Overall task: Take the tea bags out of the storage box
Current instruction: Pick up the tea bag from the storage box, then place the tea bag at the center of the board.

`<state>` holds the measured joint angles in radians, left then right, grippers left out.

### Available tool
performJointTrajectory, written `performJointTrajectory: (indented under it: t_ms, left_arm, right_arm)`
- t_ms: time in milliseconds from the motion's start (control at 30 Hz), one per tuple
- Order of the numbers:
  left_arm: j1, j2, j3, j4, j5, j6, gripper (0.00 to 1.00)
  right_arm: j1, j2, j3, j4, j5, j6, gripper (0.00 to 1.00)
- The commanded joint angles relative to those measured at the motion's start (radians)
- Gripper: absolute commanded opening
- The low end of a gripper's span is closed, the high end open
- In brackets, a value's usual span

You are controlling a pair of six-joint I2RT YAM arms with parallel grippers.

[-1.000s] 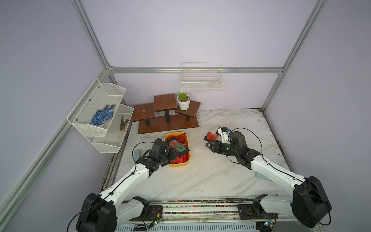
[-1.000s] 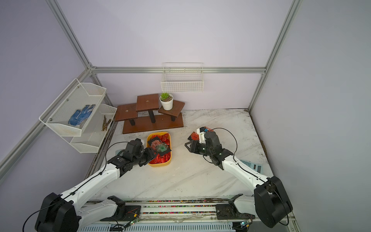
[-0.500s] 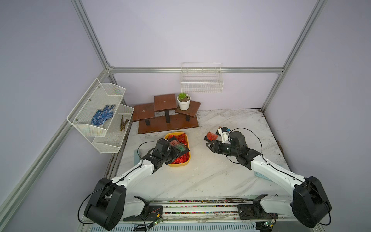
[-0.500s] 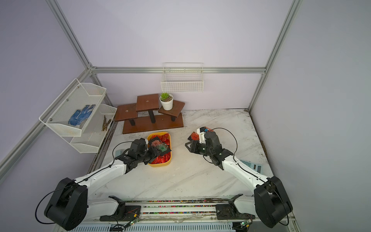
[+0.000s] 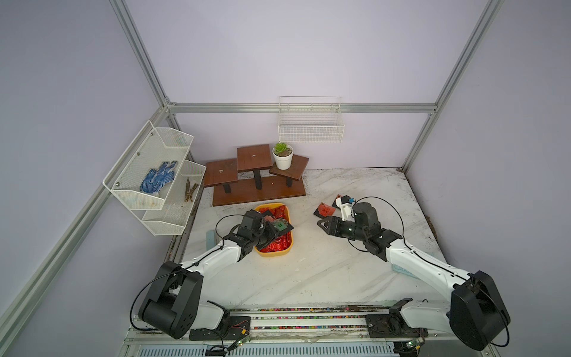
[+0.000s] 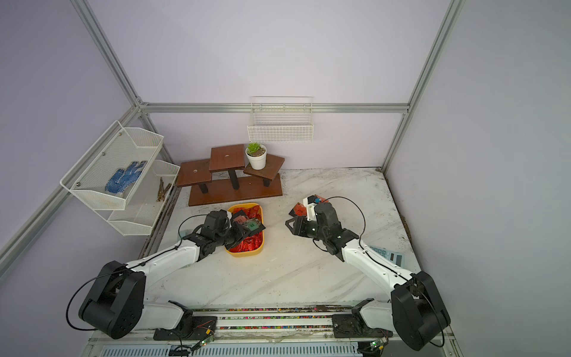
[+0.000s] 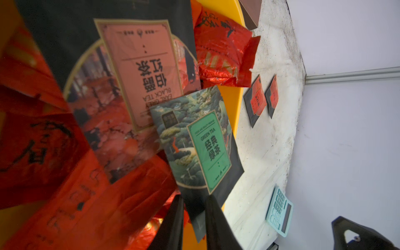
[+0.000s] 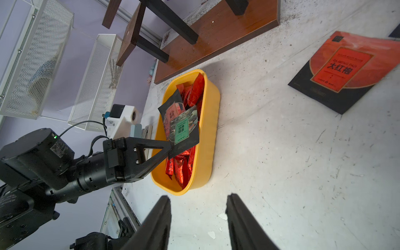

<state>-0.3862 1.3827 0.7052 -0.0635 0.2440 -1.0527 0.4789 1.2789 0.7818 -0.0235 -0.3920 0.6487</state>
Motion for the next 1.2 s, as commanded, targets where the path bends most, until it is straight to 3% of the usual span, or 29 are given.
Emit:
performJointTrajectory:
  t_ms: [0, 200, 767, 1000, 1167]
  left_arm:
    - [0.008, -0.003, 0.030, 0.041, 0.019, 0.017, 0.14]
    - [0.010, -0.015, 0.029, 0.024, 0.018, 0.025, 0.00]
    - [0.012, -0.154, 0.131, -0.191, 0.026, 0.117, 0.00]
    - [0.003, -0.109, 0.218, -0.216, 0.159, 0.152, 0.00]
    - [-0.046, -0.043, 0.290, -0.222, 0.187, 0.171, 0.00]
  right_arm:
    - [0.006, -0.016, 0.020, -0.020, 0.019, -0.017, 0.48]
    - [0.003, -0.011, 0.016, -0.016, 0.019, -0.014, 0.48]
    - [0.002, -0.026, 0.035, -0.033, 0.035, -0.027, 0.47]
    - [-0.034, -0.053, 0.063, -0.084, 0.051, -0.060, 0.47]
    - [-0.110, -0.106, 0.059, -0.124, 0.041, -0.076, 0.47]
